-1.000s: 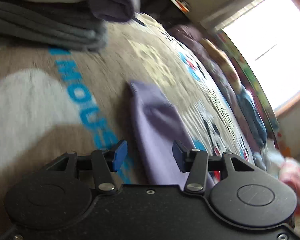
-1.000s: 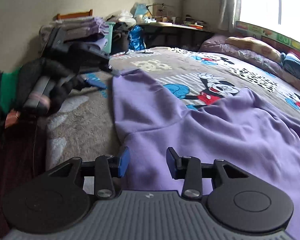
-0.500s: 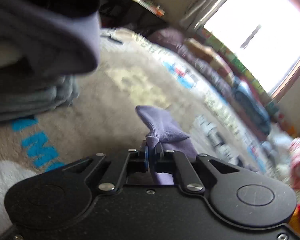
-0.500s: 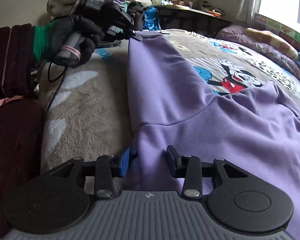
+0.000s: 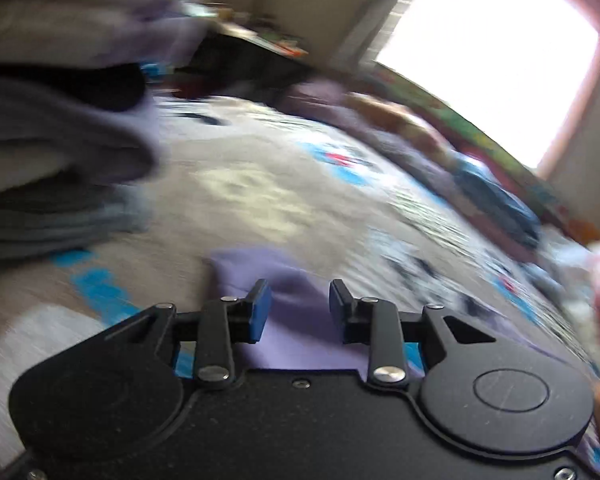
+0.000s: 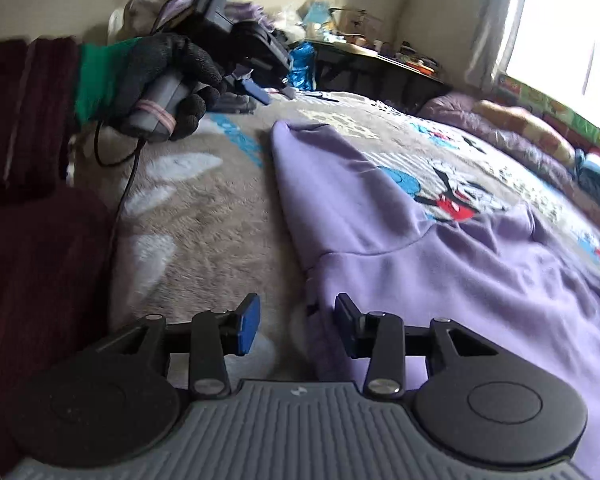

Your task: Fold clothes

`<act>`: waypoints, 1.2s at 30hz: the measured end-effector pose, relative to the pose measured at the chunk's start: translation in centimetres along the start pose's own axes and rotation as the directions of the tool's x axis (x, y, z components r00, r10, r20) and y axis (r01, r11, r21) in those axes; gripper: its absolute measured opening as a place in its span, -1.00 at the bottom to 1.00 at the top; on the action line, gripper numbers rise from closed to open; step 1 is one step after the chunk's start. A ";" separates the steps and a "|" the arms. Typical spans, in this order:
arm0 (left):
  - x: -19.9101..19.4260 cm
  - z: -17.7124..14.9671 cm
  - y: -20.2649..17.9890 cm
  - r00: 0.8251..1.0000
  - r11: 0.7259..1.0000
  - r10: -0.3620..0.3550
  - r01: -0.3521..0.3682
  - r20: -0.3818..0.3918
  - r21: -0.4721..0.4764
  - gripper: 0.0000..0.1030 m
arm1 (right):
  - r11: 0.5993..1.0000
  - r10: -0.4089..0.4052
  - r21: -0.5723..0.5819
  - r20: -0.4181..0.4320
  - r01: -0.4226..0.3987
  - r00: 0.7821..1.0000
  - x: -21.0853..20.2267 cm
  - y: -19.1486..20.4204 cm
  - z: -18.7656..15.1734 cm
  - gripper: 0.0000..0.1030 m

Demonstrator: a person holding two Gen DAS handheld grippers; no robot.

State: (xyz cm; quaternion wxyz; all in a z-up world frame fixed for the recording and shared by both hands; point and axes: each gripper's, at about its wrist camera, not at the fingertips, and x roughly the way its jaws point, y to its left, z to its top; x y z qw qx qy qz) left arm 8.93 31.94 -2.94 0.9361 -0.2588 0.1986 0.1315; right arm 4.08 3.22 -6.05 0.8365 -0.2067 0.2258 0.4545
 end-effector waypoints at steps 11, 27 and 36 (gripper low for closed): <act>-1.6 -9.4 -12.8 0.949 0.931 -0.215 0.270 -0.230 0.246 -0.43 | 0.966 -0.140 0.230 0.063 0.122 0.988 -8.7 -6.2 -4.4 -0.20; -5.1 -19.1 -18.6 0.961 0.786 -0.143 0.256 -0.237 0.563 0.19 | 0.914 -0.300 0.289 0.012 0.284 0.954 -10.8 -8.7 -10.8 -0.25; -5.0 -19.4 -18.0 0.929 0.774 -0.121 0.309 -0.350 0.553 0.24 | 0.911 -0.221 0.354 -0.012 0.211 0.975 -12.9 -8.9 -12.2 -0.18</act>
